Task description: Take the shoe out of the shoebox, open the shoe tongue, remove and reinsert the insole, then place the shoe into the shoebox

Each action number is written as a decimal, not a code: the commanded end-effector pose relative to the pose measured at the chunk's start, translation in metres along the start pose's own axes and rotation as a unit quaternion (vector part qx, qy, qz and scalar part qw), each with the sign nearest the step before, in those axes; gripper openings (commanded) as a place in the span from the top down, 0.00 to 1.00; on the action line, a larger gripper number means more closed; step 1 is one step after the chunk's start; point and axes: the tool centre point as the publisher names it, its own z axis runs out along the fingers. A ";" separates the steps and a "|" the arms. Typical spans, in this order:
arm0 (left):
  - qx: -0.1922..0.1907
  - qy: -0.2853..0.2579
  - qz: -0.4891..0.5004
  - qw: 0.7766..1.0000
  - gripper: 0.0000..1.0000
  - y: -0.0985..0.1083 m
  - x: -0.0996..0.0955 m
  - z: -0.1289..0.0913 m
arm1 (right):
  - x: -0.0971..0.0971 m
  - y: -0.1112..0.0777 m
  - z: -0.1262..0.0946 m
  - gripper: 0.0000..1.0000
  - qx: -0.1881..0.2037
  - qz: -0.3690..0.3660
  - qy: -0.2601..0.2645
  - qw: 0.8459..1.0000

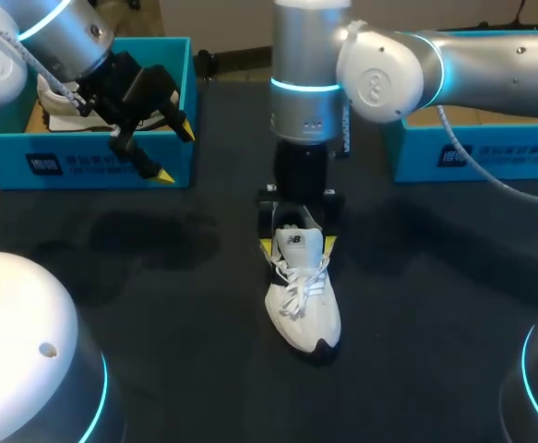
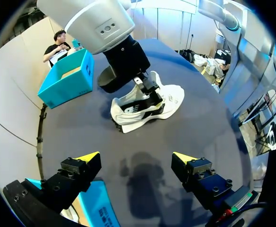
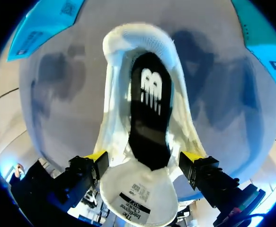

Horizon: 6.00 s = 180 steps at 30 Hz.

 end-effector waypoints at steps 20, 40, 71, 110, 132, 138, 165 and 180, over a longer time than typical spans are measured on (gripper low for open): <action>-0.001 -0.001 0.000 1.000 0.00 0.000 0.001 0.000 | 0.008 -0.040 -0.044 0.00 -0.034 0.052 -0.052 0.997; -0.001 -0.001 0.000 1.000 0.00 0.000 0.001 0.000 | 0.009 -0.088 -0.033 0.68 -0.047 0.109 -0.034 0.992; -0.001 -0.001 0.000 1.000 0.00 0.000 0.001 0.000 | 0.006 -0.018 -0.023 0.84 -0.053 0.024 -0.026 0.998; -0.001 -0.001 0.000 1.000 0.00 0.000 0.001 0.000 | 0.008 -0.024 -0.015 0.58 -0.047 0.020 -0.010 0.999; -0.001 -0.001 0.000 1.000 0.00 0.000 0.001 0.000 | 0.002 0.002 -0.019 0.58 -0.068 0.005 -0.034 0.997; -0.001 -0.001 0.000 1.000 0.00 0.000 0.001 0.000 | 0.006 -0.009 -0.030 0.60 -0.085 0.014 -0.053 0.995; -0.001 -0.001 0.000 1.000 0.00 0.000 0.001 0.000 | -0.004 0.009 -0.027 0.68 -0.095 0.007 -0.066 0.993; -0.001 -0.001 0.000 1.000 0.00 0.000 0.001 0.000 | -0.008 0.028 -0.010 0.63 -0.100 -0.007 -0.048 0.994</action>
